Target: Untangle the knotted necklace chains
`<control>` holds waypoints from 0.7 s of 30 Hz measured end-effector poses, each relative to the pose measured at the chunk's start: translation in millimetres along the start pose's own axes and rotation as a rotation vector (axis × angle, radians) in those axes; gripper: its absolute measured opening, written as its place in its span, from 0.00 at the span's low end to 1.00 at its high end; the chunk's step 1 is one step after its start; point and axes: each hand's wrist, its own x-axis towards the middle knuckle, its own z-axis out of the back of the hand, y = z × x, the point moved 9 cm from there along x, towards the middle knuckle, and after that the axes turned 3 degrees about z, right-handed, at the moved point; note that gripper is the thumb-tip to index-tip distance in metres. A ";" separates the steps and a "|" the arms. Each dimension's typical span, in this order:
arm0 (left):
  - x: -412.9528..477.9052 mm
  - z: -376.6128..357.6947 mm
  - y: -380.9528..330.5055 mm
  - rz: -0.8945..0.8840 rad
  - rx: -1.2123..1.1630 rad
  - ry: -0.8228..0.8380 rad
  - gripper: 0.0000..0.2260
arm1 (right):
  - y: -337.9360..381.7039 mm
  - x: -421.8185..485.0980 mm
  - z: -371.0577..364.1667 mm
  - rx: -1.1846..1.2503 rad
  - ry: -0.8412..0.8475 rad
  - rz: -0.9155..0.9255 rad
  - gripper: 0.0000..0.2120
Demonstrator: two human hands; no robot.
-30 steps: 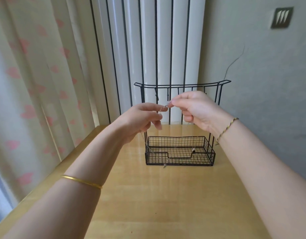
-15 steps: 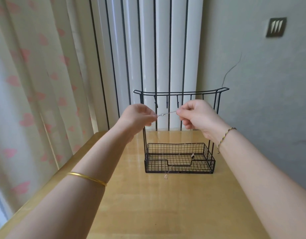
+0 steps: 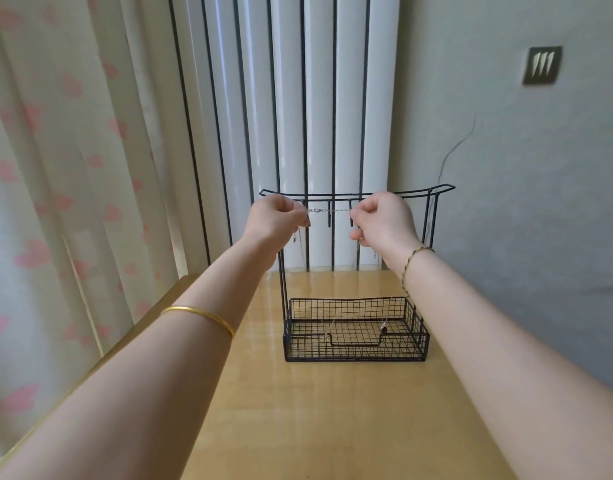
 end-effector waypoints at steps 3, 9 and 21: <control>9.4 2.3 0.4 -0.039 0.034 -0.053 0.02 | 4.8 8.0 1.0 -0.179 -0.042 0.063 0.09; 24.7 5.9 -1.4 -0.127 0.209 -0.176 0.05 | 17.6 17.2 3.3 -0.607 -0.075 0.139 0.10; 29.6 -2.1 5.3 -0.182 0.449 -0.240 0.09 | 19.2 21.4 -1.6 -1.002 -0.135 0.280 0.10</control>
